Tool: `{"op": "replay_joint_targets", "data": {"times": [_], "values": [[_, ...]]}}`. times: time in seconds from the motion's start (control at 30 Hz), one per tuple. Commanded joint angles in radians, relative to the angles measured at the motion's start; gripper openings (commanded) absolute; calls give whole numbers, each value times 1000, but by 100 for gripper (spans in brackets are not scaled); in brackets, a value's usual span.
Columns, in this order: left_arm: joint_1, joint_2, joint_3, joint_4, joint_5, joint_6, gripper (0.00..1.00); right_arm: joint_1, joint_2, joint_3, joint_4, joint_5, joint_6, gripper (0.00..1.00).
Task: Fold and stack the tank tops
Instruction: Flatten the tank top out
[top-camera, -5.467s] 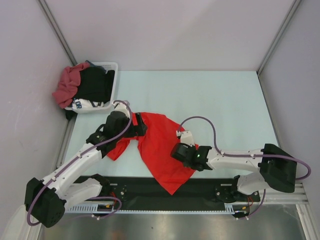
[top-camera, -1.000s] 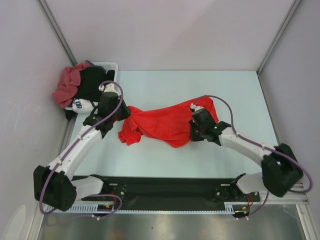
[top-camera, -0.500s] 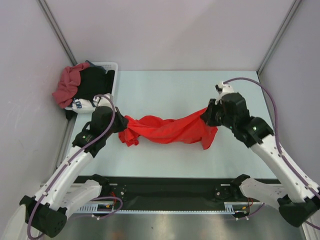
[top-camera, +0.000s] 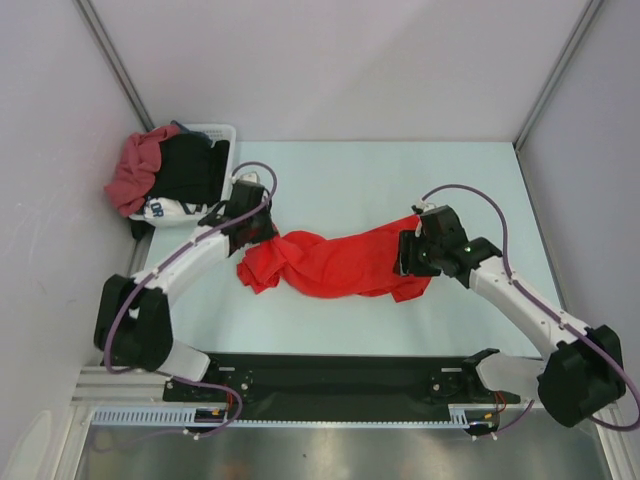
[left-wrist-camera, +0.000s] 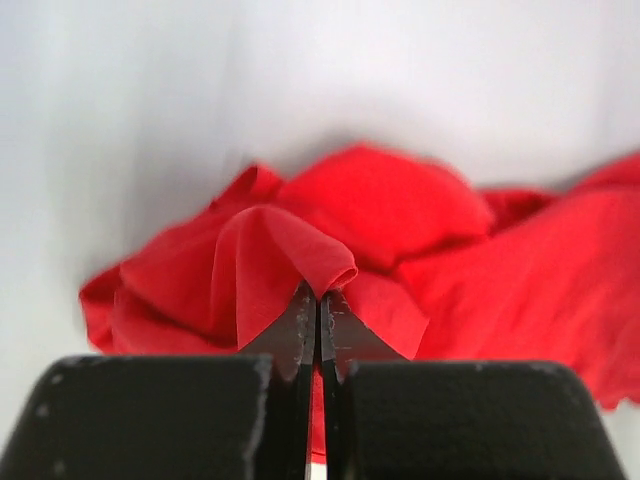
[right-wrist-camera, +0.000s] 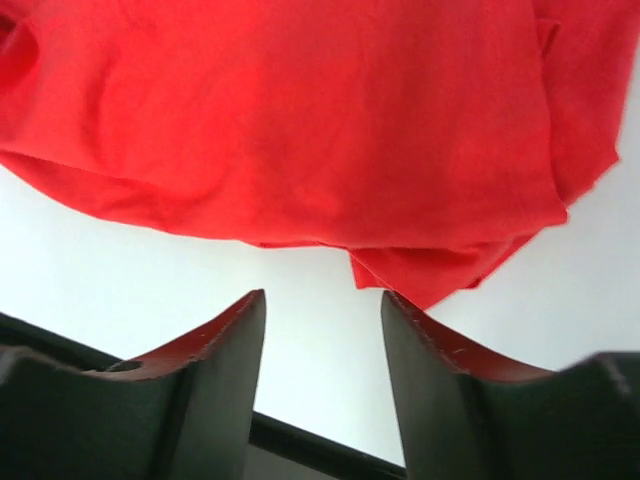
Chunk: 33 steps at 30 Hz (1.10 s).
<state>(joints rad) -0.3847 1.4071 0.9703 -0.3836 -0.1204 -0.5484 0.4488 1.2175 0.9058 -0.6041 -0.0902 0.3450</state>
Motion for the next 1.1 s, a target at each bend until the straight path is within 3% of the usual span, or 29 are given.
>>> {"op": "replay_joint_targets", "data": {"times": [0.0, 0.13, 0.27, 0.37, 0.4, 0.43, 0.53, 0.63, 0.77, 1.07], "values": [[36, 99, 169, 45, -18, 25, 0, -13, -78, -65, 43, 44, 0, 53], [47, 248, 306, 6, -42, 42, 0, -9, -92, -105, 70, 73, 66, 52], [114, 286, 312, 25, -41, 13, 0, -19, -75, -143, 110, 151, 95, 59], [144, 312, 318, 35, 7, 14, 2, -70, -50, -168, 151, 191, 120, 58], [145, 323, 327, 28, 11, 19, 4, -87, -52, -185, 182, 184, 126, 57], [145, 329, 329, 26, 14, 19, 13, -105, -59, -195, 203, 176, 133, 57], [145, 314, 294, 55, 50, 28, 50, -169, -81, -235, 270, 119, 167, 53], [145, 245, 222, 112, 77, 28, 67, -208, -70, -248, 305, 71, 189, 54], [144, 158, 179, 104, 91, 27, 73, -229, -30, -254, 334, 32, 209, 55], [81, -111, 28, 83, 97, 19, 74, -280, 28, -314, 421, -2, 285, 54]]}}
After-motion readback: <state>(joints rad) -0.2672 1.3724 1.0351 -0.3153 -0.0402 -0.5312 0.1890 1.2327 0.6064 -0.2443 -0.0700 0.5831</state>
